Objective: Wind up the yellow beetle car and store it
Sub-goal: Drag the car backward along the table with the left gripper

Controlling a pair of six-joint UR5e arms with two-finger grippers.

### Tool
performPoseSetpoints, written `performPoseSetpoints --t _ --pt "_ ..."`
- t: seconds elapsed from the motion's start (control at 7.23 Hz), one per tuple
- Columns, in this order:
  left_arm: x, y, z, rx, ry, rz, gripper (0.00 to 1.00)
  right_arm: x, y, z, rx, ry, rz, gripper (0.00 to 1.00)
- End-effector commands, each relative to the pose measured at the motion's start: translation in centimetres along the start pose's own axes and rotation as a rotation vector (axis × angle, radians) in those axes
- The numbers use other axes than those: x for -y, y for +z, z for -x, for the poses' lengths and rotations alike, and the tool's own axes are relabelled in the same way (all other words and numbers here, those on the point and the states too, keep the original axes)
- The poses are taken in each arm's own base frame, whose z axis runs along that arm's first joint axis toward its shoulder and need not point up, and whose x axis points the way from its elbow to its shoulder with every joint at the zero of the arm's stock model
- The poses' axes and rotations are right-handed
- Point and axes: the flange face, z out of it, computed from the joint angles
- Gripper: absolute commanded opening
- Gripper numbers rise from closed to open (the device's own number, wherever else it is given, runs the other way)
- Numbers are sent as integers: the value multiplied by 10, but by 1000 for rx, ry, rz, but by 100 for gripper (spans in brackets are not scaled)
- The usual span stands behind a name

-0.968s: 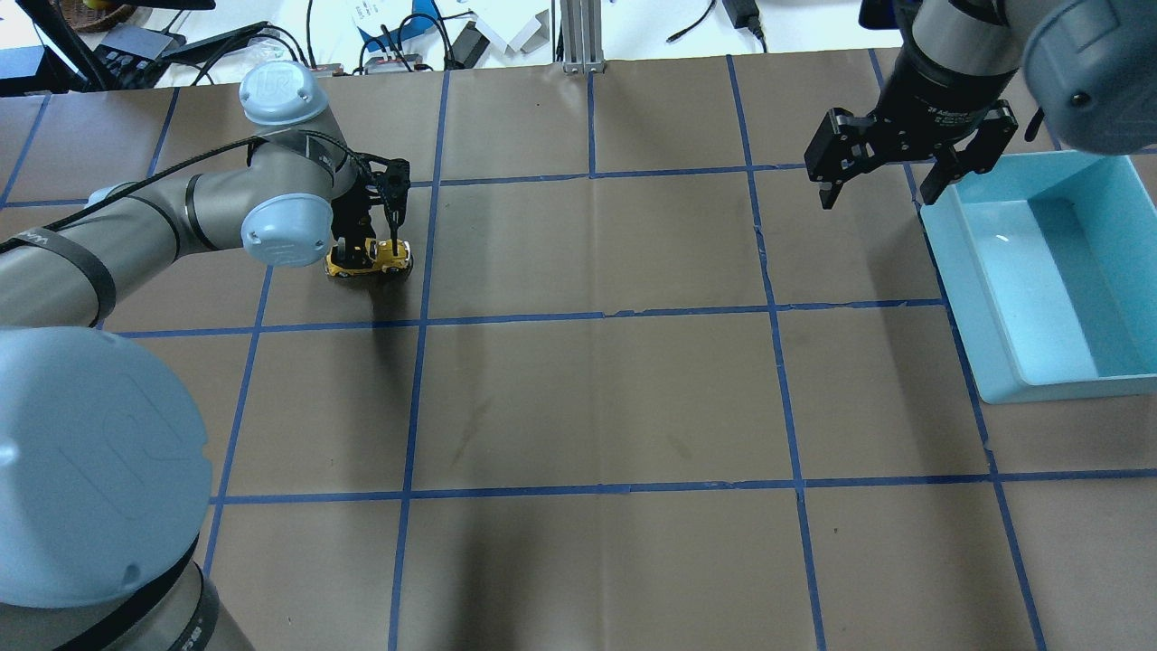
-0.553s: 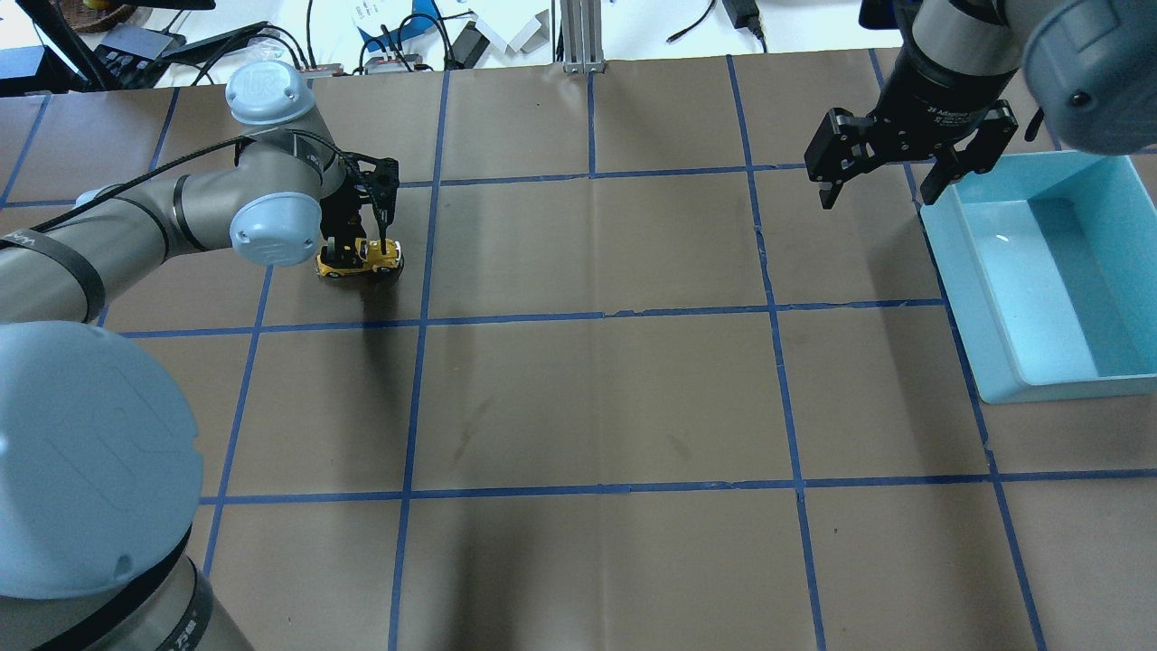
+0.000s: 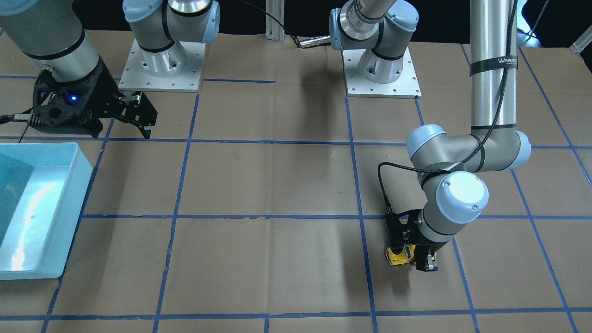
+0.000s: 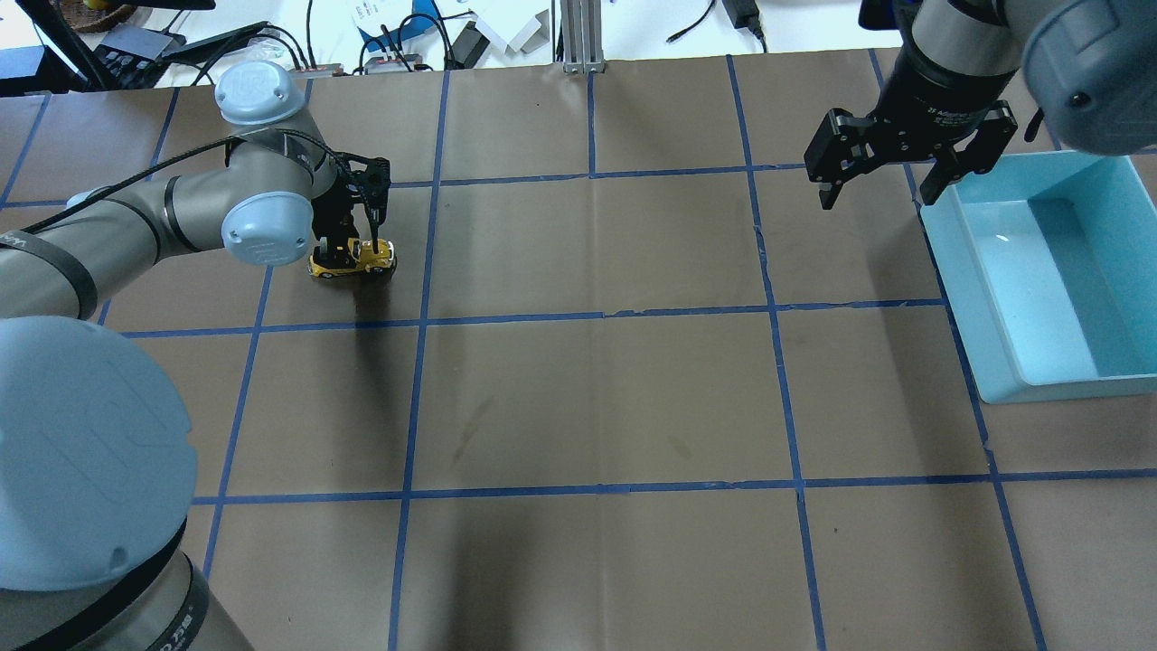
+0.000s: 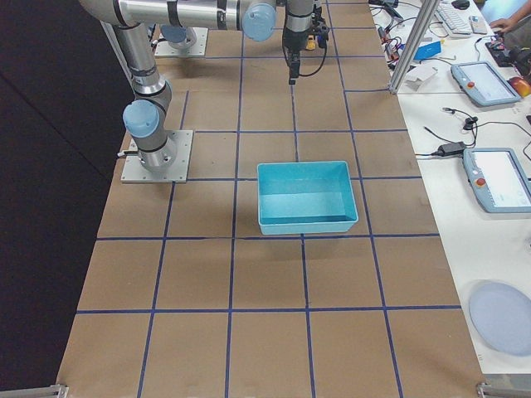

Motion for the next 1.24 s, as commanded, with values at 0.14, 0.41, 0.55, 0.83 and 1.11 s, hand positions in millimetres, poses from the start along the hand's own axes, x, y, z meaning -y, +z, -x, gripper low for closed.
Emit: performPoseSetpoints --t 0.14,0.41,0.55,0.83,1.11 --pt "-15 2 1 -2 -3 0 0 0 -1 0 0 1 -2 100" --pt "-16 2 1 -3 3 2 0 0 1 0 0 1 1 100" --pt "-17 2 1 -3 1 2 0 0 1 0 -1 0 1 100" --pt "-18 2 1 -3 1 2 0 0 1 0 0 1 1 100" --pt "-25 3 2 -4 -9 2 0 0 1 1 0 0 1 100"
